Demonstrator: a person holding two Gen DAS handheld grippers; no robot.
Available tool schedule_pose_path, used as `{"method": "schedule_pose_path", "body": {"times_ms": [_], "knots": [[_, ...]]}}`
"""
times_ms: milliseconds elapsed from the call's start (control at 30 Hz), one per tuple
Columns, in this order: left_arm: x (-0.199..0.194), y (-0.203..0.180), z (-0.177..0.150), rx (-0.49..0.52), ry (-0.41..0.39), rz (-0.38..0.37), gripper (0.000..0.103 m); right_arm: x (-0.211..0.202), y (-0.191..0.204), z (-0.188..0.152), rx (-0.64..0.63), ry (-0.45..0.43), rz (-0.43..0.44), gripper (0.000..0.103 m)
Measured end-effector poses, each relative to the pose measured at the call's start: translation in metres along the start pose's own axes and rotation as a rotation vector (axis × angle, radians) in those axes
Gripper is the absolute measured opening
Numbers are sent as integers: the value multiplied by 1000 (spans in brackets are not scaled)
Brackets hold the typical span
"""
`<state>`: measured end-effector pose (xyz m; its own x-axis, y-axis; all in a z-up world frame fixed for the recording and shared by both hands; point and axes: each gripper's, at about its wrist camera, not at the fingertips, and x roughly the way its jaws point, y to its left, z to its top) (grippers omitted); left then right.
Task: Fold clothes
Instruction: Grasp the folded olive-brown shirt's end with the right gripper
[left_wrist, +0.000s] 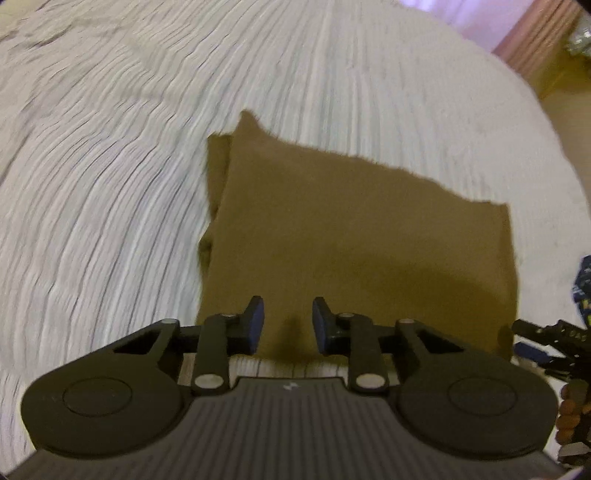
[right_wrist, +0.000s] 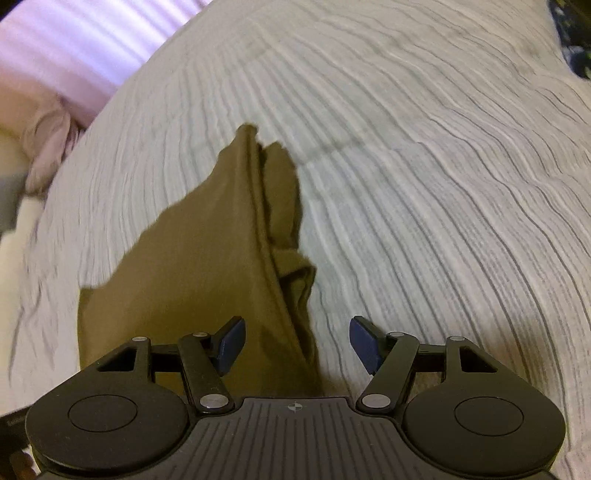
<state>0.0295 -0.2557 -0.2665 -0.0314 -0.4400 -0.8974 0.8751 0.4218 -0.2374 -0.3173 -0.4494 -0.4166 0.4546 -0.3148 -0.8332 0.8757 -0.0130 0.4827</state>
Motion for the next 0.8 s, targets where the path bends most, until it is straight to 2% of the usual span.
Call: {"method": "schedule_pose_path", "body": {"times_ms": [167, 233, 333, 433, 500, 667, 800], "knots": [[15, 6, 18, -7, -57, -91, 19, 0, -10, 10, 88, -51, 39, 66], [26, 13, 24, -12, -84, -104, 19, 2, -10, 13, 97, -77, 47, 66], [50, 28, 32, -43, -35, -39, 18, 6, -11, 18, 94, -108, 41, 66], [45, 39, 38, -91, -51, -91, 18, 10, -13, 21, 90, -125, 77, 66], [39, 42, 42, -82, -58, -103, 18, 16, -17, 21, 112, -124, 117, 66], [36, 56, 46, -151, -24, -163, 18, 36, -20, 18, 117, -114, 182, 66], [37, 64, 48, -188, -17, -181, 18, 52, -14, 15, 93, -93, 233, 66]]}}
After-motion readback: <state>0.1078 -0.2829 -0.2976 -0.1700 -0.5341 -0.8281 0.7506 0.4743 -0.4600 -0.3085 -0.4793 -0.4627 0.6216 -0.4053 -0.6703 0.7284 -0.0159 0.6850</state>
